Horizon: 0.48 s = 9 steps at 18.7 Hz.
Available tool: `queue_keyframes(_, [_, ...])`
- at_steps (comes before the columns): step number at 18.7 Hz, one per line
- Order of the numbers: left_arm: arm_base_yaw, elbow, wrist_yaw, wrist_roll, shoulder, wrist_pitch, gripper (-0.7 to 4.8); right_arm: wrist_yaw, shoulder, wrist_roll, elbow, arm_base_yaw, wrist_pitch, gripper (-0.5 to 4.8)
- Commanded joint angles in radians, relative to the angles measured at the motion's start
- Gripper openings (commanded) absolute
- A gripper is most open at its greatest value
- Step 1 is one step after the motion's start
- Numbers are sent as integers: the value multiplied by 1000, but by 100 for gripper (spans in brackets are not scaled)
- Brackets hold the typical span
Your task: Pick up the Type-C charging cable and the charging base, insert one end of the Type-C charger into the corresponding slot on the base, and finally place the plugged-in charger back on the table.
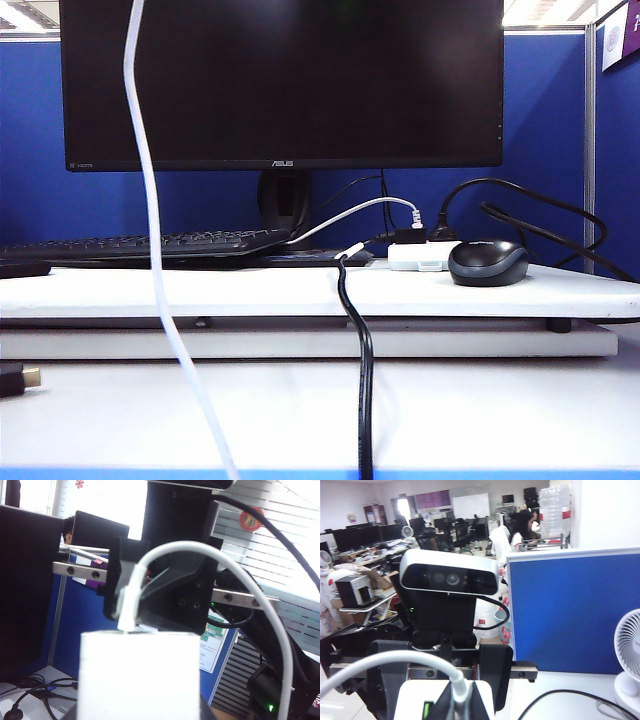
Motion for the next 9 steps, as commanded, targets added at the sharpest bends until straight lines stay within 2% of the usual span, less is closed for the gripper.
queue_keyframes(1, [8, 29, -113, 0, -19, 204, -5, -34, 10, -19, -19, 4, -173, -5])
queue_keyframes(3, [8, 29, -113, 0, -19, 204, -5, -36, 6, -25, -19, 4, -178, -5])
queue_keyframes(6, [8, 29, -113, -1, -19, 202, -5, -34, 3, -107, -19, 6, -251, -5])
queue_keyframes(9, [8, 29, -113, 0, -19, 203, -5, -28, 3, -98, -19, 7, -279, -5])
